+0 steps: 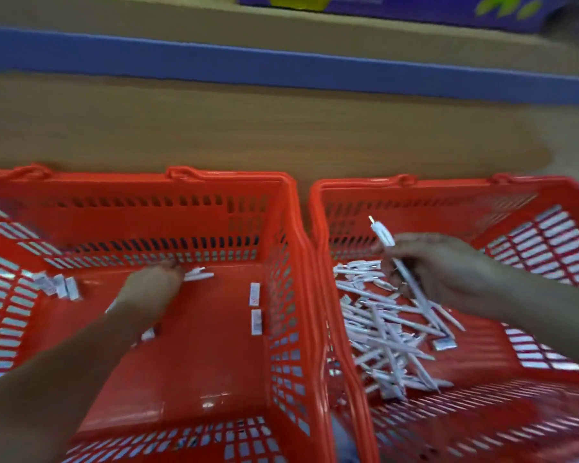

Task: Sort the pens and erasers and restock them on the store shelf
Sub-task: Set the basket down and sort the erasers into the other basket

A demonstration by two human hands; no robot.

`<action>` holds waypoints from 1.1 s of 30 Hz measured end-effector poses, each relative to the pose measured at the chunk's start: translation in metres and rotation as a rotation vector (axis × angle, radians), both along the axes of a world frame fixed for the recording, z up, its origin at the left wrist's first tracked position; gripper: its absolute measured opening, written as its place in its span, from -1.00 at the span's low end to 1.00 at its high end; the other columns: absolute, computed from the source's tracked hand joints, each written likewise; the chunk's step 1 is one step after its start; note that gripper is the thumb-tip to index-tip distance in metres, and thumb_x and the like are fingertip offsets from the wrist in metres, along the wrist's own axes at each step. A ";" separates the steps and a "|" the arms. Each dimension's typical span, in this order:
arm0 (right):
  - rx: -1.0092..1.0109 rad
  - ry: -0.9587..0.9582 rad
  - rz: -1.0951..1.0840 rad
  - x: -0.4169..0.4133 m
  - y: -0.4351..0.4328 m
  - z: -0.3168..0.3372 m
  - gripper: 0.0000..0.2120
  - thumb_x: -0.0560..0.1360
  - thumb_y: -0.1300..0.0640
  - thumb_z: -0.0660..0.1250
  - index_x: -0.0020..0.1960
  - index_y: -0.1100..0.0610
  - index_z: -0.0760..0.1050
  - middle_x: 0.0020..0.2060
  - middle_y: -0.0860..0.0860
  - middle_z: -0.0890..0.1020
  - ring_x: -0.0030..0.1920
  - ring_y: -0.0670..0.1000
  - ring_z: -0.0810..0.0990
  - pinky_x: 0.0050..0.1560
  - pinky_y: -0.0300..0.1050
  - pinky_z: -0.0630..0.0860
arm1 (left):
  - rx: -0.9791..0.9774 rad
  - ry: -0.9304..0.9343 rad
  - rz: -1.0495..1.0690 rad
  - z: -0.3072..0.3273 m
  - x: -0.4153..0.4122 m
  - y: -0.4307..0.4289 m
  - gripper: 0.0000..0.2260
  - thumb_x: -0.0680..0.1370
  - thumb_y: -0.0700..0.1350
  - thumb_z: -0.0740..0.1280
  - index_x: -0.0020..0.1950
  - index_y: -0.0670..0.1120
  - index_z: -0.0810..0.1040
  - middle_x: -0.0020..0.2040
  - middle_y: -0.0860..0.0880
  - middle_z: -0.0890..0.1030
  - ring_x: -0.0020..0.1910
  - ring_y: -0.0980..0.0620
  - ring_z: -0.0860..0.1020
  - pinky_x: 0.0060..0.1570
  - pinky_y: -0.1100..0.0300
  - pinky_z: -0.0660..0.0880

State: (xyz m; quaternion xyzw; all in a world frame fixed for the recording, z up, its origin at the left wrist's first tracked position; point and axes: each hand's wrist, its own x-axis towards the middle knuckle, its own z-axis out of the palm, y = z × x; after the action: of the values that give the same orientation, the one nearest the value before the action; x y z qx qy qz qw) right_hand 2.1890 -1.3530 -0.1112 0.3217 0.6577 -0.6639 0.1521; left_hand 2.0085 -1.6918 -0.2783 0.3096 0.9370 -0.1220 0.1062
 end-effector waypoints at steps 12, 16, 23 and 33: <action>0.524 -0.087 0.284 0.033 0.050 -0.072 -0.70 0.50 0.40 0.25 0.14 0.09 0.44 -0.24 0.29 0.60 -0.39 0.07 0.51 -0.38 -0.14 0.41 | 0.999 -0.488 0.338 0.217 0.077 0.089 -0.84 0.60 -0.10 0.21 -0.11 -0.15 0.47 -0.55 0.03 0.48 -0.64 0.14 0.36 -0.64 0.31 0.26; 0.701 -0.010 0.398 0.045 0.077 -0.081 -0.73 0.47 0.29 0.37 0.13 0.08 0.53 -0.27 0.12 0.63 -0.37 0.01 0.53 -0.26 -0.15 0.44 | 0.760 -0.832 0.130 0.238 0.117 0.185 -0.75 0.63 -0.04 0.18 -0.03 -0.22 0.46 -0.42 -0.15 0.50 -0.64 0.06 0.36 -0.65 0.30 0.29; 0.976 0.075 0.381 0.073 0.126 -0.094 -0.58 0.41 0.28 0.34 0.26 0.09 0.52 0.12 0.09 0.65 0.14 0.13 0.60 0.10 -0.14 0.44 | 0.343 -0.791 0.113 0.143 0.175 0.313 -0.80 0.58 -0.12 0.19 -0.02 -0.22 0.51 -0.23 -0.19 0.49 -0.34 -0.08 0.43 -0.47 0.21 0.25; 0.868 0.103 0.774 0.065 0.127 -0.111 -0.50 0.48 0.18 0.30 0.42 0.09 0.35 0.37 0.08 0.45 0.36 0.08 0.41 0.32 -0.12 0.33 | 0.175 -0.468 0.308 0.050 0.200 0.270 -0.59 0.47 -0.26 0.28 0.32 -0.19 0.38 0.27 -0.19 0.42 0.24 -0.16 0.43 0.17 0.05 0.42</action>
State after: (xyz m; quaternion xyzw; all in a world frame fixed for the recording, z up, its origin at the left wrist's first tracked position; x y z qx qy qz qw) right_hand 2.2539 -1.2264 -0.2227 0.0582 0.9458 -0.2443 0.2057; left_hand 2.2082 -1.4219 -0.2287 0.1912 0.9300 0.0518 0.3096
